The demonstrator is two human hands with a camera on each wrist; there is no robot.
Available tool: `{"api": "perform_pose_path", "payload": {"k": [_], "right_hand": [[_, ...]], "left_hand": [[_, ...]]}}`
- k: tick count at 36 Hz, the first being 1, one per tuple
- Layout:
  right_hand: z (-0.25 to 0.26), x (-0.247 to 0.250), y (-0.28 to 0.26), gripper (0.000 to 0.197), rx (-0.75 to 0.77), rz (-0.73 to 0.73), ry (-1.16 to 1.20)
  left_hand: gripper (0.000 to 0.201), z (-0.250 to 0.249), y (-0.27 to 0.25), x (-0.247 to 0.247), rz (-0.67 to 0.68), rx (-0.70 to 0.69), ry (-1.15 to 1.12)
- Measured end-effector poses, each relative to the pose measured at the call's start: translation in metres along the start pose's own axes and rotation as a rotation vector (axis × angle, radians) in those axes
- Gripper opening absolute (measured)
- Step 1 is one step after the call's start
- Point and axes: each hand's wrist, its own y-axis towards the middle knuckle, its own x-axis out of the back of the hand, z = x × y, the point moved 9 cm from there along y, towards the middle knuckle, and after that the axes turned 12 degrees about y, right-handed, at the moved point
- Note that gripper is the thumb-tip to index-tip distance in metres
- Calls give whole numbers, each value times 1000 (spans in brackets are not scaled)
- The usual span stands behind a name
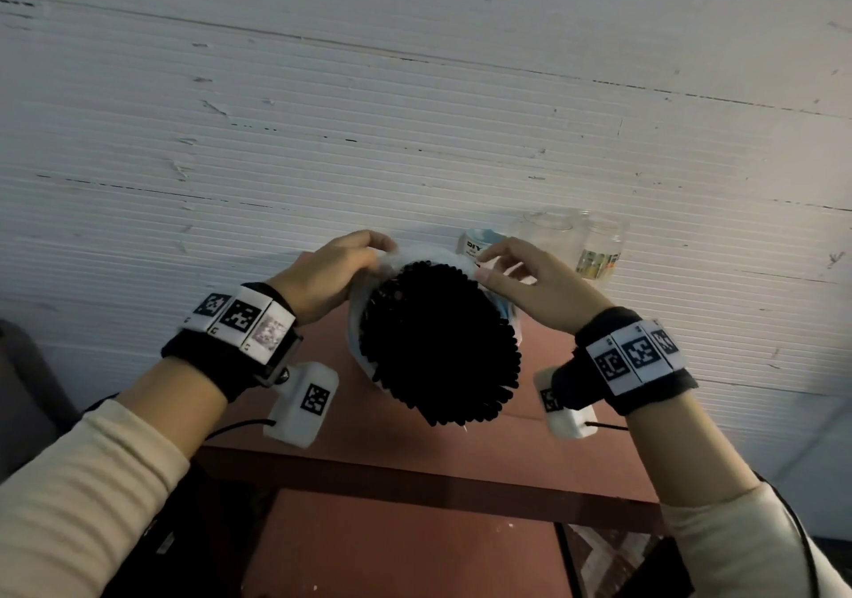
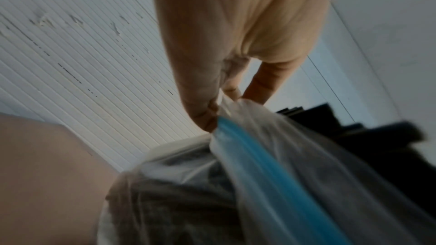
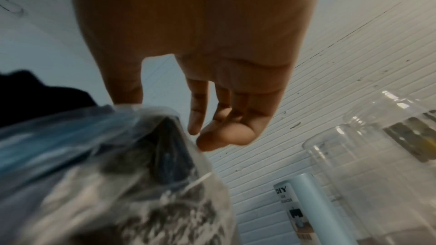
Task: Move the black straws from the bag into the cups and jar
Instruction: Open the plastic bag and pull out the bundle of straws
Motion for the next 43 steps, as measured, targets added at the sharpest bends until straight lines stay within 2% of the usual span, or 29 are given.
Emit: {"api": "perform_pose_path", "payload": {"k": [4, 7, 9, 13, 19, 25, 30, 33, 37, 43], "right_hand": [[-19, 1, -10, 33, -82, -54, -3], [-19, -5, -13, 24, -89, -35, 13], [-16, -6, -11, 21, -70, -40, 7], [-10, -8, -9, 24, -31, -58, -63], [5, -6, -8, 21, 53, -139, -177], [17, 10, -2, 20, 56, -205, -257], [16, 21, 1, 17, 23, -279, -220], [12, 20, -1, 5, 16, -303, -162], [15, 11, -4, 23, 72, -289, -80], [10, 2, -5, 15, 19, -266, 35]], "left_hand": [[19, 10, -3, 11, -51, -4, 61], [20, 16, -8, 20, -125, -8, 89], [13, 22, -13, 26, -164, 12, 155], [13, 35, -18, 23, -124, 112, 106], [11, 15, -20, 23, -163, -5, 217], [7, -8, -19, 21, -227, -95, 186], [12, -9, -15, 20, -226, -54, 89], [18, -7, -13, 16, -182, -33, 43], [27, -1, -12, 11, -138, 14, 89], [42, 4, -11, 17, -148, 31, 140]]}}
